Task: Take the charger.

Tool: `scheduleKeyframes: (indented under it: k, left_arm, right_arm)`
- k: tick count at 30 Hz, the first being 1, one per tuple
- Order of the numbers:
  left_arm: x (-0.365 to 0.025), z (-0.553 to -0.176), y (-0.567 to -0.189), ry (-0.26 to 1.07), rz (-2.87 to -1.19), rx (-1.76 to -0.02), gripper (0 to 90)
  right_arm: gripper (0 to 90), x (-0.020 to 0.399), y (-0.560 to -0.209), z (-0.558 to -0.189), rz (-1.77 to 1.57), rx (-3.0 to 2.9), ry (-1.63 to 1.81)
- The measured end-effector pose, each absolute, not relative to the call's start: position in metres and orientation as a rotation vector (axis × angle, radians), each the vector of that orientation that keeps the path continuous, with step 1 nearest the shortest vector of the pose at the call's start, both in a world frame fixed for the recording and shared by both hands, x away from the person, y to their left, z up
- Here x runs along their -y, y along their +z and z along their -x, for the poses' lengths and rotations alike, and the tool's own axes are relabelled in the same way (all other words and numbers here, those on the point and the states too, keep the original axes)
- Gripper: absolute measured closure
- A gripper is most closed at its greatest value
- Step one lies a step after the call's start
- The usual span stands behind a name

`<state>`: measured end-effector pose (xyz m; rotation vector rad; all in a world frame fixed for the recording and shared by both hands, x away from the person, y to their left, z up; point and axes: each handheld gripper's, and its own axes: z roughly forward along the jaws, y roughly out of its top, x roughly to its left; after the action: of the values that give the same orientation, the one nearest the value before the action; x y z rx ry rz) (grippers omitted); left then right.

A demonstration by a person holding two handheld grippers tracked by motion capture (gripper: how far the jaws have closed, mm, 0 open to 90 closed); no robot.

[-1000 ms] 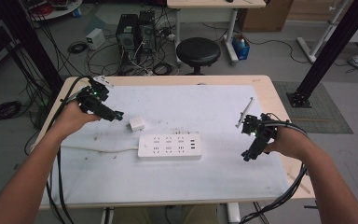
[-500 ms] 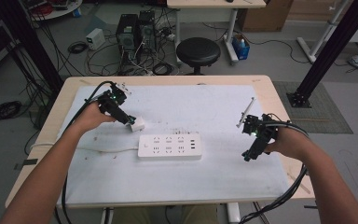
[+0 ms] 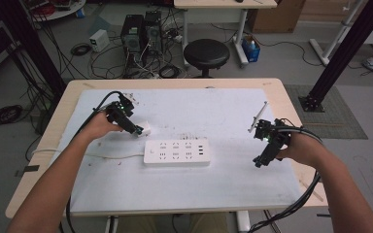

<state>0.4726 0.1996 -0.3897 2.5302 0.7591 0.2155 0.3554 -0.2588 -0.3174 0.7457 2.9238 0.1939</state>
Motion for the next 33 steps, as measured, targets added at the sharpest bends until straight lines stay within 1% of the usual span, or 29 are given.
scheduleKeyframes:
  k: [4,10,16,20,23,24,26,28,33]
  left_arm:
    - [-0.194,-0.474,-0.395,0.224,-2.531,-0.739,10.1]
    - [-0.191,-0.478,-0.403,0.203,-2.552,-0.694,20.4]
    - [-0.191,-0.481,-0.409,0.198,-2.566,-0.697,20.8]
    - [-0.190,-0.482,-0.412,0.186,-2.570,-0.701,25.5]
    - [-0.191,-0.483,-0.415,0.176,-2.561,-0.714,27.2]
    - [-0.191,-0.483,-0.416,0.169,-2.556,-0.710,31.0]
    - [-0.191,-0.483,-0.417,0.158,-2.556,-0.715,32.6]
    - [-0.191,-0.482,-0.419,0.155,-2.559,-0.710,38.0]
    - [-0.194,-0.482,-0.418,0.170,-2.563,-0.722,42.3]
  right_arm:
    - [0.8,0.258,-0.319,-0.357,-0.739,-2.927,0.189]
    - [0.8,0.259,-0.322,-0.358,-0.751,-2.933,0.188]
    - [0.8,0.260,-0.323,-0.360,-0.752,-2.935,0.182]
    - [0.8,0.259,-0.324,-0.360,-0.753,-2.940,0.180]
    - [0.8,0.261,-0.323,-0.359,-0.765,-2.937,0.188]
    - [0.8,0.262,-0.323,-0.360,-0.753,-2.937,0.182]
    - [0.8,0.262,-0.323,-0.358,-0.775,-2.934,0.185]
    - [0.8,0.264,-0.322,-0.357,-0.778,-2.929,0.189]
    - [0.8,0.266,-0.323,-0.356,-0.777,-2.928,0.193]
